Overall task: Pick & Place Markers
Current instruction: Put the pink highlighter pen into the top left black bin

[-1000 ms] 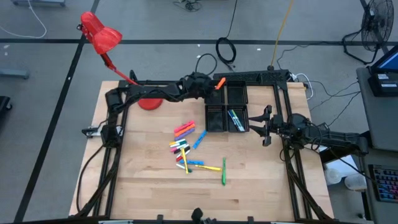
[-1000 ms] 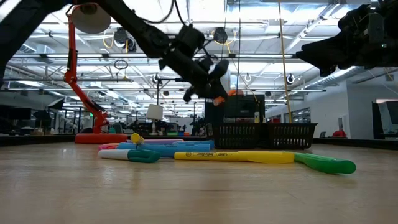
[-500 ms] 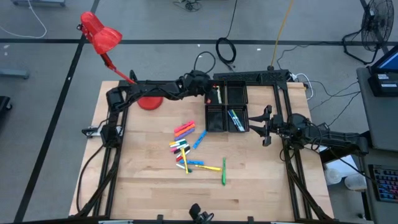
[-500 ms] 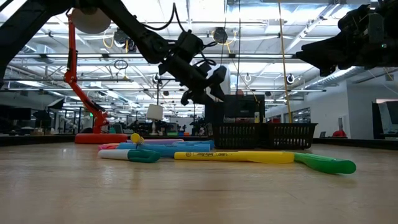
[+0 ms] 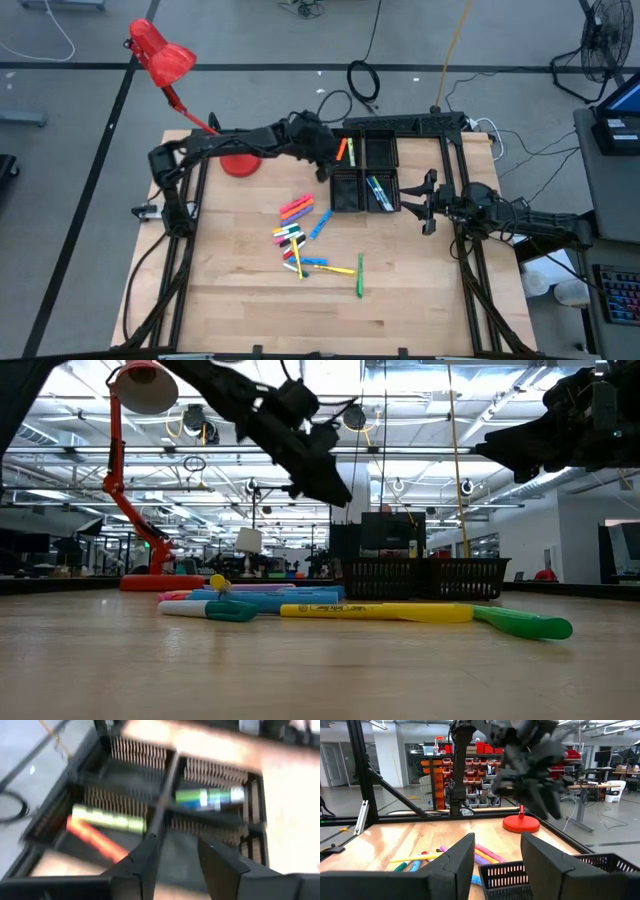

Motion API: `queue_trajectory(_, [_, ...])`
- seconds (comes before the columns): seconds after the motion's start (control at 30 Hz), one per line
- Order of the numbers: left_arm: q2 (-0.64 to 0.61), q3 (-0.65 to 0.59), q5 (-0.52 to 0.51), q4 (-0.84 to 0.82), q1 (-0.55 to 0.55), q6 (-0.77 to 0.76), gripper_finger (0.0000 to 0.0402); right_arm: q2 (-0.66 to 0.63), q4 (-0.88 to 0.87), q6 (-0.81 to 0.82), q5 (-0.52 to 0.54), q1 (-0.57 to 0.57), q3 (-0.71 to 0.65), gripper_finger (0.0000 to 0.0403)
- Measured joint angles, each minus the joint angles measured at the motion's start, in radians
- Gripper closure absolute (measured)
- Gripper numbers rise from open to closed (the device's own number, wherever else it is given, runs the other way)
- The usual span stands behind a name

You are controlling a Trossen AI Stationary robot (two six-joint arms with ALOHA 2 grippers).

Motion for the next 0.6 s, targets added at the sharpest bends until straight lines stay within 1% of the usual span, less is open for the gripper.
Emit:
queue_trajectory(0.17, [-0.08,0.0,-0.073,-0.3,-0.032,0.001,0.0283,0.0,0.0,0.0,0.0,0.0,0.0,0.0257])
queue_trajectory(0.27, [-0.094,0.0,-0.109,-0.465,-0.053,-0.015,0.0288,0.002,0.0,0.0,0.0,0.0,0.0,0.0257])
queue_trajectory(0.33, [-0.093,-0.004,-0.14,-0.57,-0.068,-0.027,0.0284,0.002,0.0,0.0,0.0,0.0,0.0,0.0257])
queue_trajectory(0.43, [-0.093,-0.044,-0.224,-0.6,-0.084,-0.088,0.0261,0.002,0.001,0.0,0.0,0.0,0.0,0.0257])
queue_trajectory(0.5, [-0.093,-0.089,-0.285,-0.601,-0.089,-0.12,0.0237,0.002,0.0,0.0,0.0,0.0,0.0,0.0257])
queue_trajectory(0.53, [-0.093,-0.116,-0.304,-0.601,-0.09,-0.124,0.0222,0.002,0.0,0.0,0.0,0.0,0.0,0.0257])
queue_trajectory(0.6, [-0.093,-0.166,-0.304,-0.595,-0.089,-0.124,0.0191,0.002,0.0,0.0,0.0,0.0,0.0,0.0257])
